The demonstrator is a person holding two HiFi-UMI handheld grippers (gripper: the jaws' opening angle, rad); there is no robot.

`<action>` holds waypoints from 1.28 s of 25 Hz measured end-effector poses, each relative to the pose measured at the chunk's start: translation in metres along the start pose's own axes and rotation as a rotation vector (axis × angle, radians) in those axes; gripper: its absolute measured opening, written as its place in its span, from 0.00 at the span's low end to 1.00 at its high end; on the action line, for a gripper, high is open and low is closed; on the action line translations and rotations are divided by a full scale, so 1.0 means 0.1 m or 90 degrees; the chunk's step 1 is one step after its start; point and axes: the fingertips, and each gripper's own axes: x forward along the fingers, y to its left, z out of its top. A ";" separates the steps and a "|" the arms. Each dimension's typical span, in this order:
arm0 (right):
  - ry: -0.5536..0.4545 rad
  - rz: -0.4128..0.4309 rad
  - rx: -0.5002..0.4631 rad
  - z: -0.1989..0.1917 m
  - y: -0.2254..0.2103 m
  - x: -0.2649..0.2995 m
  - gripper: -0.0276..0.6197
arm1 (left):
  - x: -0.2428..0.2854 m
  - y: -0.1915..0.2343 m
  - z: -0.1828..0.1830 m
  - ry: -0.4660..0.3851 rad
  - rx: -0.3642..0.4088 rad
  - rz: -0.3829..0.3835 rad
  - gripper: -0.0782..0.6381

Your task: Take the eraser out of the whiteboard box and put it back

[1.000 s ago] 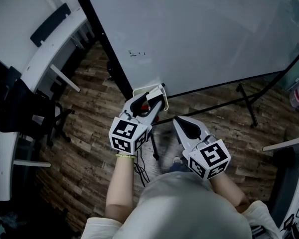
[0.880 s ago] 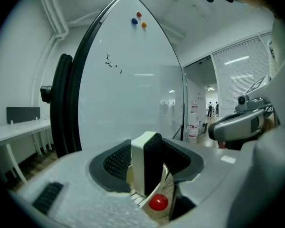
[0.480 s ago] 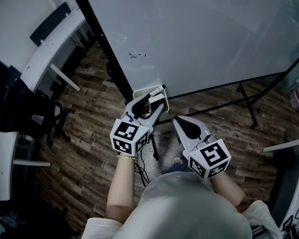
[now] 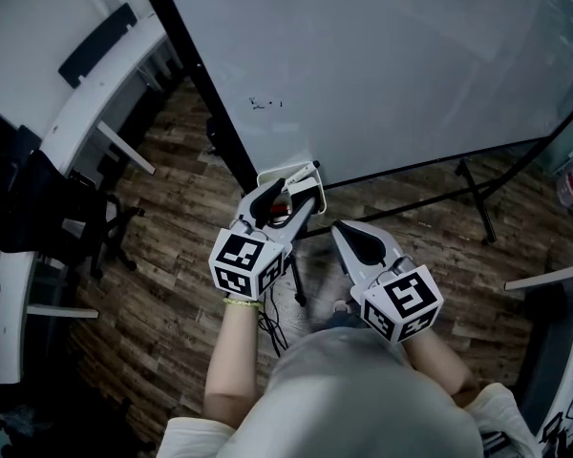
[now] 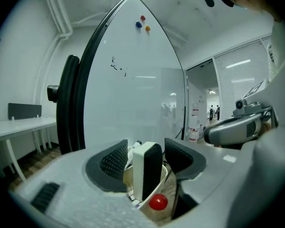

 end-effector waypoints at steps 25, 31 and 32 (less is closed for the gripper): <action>-0.008 0.005 0.001 -0.05 0.35 -0.12 0.05 | -0.56 -0.24 0.04 -0.040 -0.011 0.042 0.17; -0.010 0.000 0.000 -0.07 0.42 -0.17 0.05 | -0.69 -0.30 0.02 -0.046 -0.020 0.052 0.13; -0.010 -0.001 0.000 -0.08 0.43 -0.18 0.05 | -0.72 -0.32 0.01 -0.046 -0.022 0.053 0.12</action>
